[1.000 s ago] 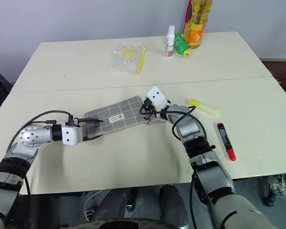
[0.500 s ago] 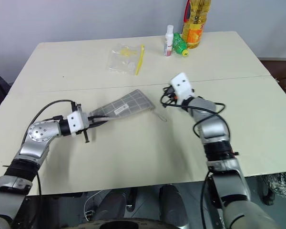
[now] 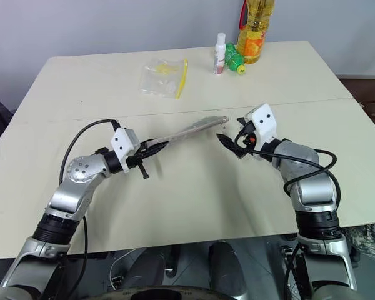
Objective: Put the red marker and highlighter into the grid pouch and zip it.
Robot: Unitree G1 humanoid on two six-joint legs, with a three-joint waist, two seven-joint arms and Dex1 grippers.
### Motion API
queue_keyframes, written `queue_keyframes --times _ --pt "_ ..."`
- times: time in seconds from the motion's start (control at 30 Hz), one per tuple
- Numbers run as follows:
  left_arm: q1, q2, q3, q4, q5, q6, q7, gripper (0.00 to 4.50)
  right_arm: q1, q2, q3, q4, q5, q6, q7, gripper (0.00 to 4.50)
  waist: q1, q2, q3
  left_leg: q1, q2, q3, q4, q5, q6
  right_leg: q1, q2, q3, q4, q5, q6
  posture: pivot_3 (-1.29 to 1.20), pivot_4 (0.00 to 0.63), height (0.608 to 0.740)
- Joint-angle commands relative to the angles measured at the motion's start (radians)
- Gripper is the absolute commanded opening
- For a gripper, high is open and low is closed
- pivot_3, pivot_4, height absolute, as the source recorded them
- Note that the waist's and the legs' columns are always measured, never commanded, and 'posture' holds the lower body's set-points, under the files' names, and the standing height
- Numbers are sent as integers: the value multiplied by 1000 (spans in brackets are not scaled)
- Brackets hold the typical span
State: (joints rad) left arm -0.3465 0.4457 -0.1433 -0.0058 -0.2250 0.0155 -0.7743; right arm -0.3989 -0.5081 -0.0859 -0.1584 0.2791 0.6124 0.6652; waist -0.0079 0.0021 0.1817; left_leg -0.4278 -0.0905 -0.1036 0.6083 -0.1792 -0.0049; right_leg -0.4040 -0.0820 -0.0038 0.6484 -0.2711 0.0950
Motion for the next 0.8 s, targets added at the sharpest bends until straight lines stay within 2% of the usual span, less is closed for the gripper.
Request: queue_keyframes --times 0.03,0.13,0.3,0.37,0.43,0.6,0.8 --pt "2 -9 8 -49 5 4 11 0 -3 11 -5 -30 12 -4 -26 4463 0 0 0 0 0 0 0 0 0 0 0 0 0 0 0 0 150 740" --pt "12 -18 12 -60 -1 14 17 0 -14 52 -16 7 24 2 -64 4463 -1 0 0 0 0 0 0 0 0 0 0 0 0 0 0 0 150 740" --pt "22 -27 15 -76 -1 26 20 0 -12 79 -19 14 46 -5 -79 2137 -2 0 0 0 0 0 -1 0 0 -1 0 0 0 0 0 0 150 740" --pt "23 -29 14 -80 0 28 22 0 -9 82 -14 12 46 -7 -84 936 -2 0 0 0 0 0 -1 0 0 -1 0 0 0 0 0 0 150 740" --pt "20 -32 14 -80 2 30 24 0 -6 86 -10 6 48 -5 -88 17 -1 0 0 0 0 0 0 0 0 0 0 0 0 0 0 0 150 740" --pt "10 -43 5 -67 25 28 35 0 9 72 34 -43 31 -1 -84 17 -2 0 0 0 0 0 0 0 0 0 0 0 0 0 0 0 150 740" --pt "-15 -93 -34 -29 84 16 70 0 13 -5 197 -175 -27 27 -27 17 0 0 0 0 0 0 0 0 0 0 0 0 0 0 0 0 150 740"
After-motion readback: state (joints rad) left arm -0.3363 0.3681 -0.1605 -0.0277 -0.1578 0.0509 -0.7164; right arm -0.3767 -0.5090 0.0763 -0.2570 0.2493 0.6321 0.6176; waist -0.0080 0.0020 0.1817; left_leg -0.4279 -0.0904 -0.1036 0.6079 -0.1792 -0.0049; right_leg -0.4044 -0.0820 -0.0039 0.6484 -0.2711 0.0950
